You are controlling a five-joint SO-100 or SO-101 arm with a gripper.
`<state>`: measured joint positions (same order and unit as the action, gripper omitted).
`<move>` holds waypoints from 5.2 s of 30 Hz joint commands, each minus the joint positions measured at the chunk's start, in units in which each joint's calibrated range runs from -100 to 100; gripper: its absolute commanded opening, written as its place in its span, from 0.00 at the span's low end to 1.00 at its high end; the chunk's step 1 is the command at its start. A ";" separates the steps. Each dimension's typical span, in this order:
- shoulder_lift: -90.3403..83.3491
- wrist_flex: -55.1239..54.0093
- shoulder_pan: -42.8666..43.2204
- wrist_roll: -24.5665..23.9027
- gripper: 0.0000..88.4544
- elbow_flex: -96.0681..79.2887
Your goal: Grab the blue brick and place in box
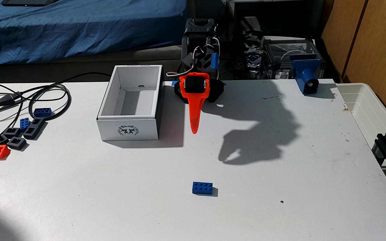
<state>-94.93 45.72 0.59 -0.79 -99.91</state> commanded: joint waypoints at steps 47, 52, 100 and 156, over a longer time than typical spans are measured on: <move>-0.50 0.25 0.30 0.08 0.01 0.27; -0.50 0.25 0.30 0.08 0.01 0.27; -0.50 0.25 0.30 0.08 0.01 0.27; 0.94 19.99 -9.73 6.08 0.02 21.12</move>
<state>-94.93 65.48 -8.71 5.05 -81.58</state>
